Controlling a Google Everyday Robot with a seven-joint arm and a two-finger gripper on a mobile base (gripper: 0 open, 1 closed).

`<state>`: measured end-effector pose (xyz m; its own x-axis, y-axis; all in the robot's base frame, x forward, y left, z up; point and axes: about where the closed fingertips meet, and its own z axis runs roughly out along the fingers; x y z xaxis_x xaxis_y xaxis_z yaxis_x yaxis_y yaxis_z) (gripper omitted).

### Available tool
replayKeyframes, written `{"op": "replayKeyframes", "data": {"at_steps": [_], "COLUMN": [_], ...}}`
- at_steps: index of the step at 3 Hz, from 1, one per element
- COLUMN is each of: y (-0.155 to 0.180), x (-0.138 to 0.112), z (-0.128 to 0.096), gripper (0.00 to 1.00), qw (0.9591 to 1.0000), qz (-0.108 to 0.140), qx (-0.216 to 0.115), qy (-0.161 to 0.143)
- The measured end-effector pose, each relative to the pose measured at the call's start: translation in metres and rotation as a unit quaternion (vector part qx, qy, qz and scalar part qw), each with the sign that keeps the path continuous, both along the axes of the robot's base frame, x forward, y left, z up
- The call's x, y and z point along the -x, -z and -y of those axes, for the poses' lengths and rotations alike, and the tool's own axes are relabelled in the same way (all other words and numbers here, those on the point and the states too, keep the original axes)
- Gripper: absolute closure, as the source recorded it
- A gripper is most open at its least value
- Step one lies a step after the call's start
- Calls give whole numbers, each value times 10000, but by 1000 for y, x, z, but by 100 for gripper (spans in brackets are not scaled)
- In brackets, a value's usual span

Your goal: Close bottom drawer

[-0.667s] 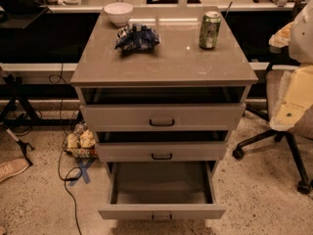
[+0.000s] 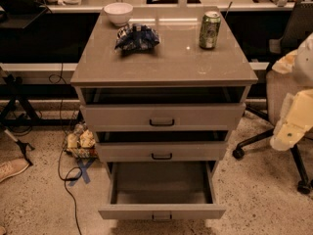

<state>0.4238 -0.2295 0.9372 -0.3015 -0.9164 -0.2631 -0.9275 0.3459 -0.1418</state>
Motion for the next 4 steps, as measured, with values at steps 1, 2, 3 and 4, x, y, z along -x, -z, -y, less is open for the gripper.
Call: {"op": "replayKeyframes", "data": {"at_steps": [1, 2, 3, 4], "y": [89, 183, 208, 208], "x": [31, 55, 56, 56], "z": [5, 10, 12, 12], "gripper": [0, 0, 0, 0], "qw": [9879, 9639, 9608, 9608], "qz": [-552, -944, -901, -901], "qx": [-1176, -1934, -1938, -1938], "qy": [847, 1567, 1765, 1765]}}
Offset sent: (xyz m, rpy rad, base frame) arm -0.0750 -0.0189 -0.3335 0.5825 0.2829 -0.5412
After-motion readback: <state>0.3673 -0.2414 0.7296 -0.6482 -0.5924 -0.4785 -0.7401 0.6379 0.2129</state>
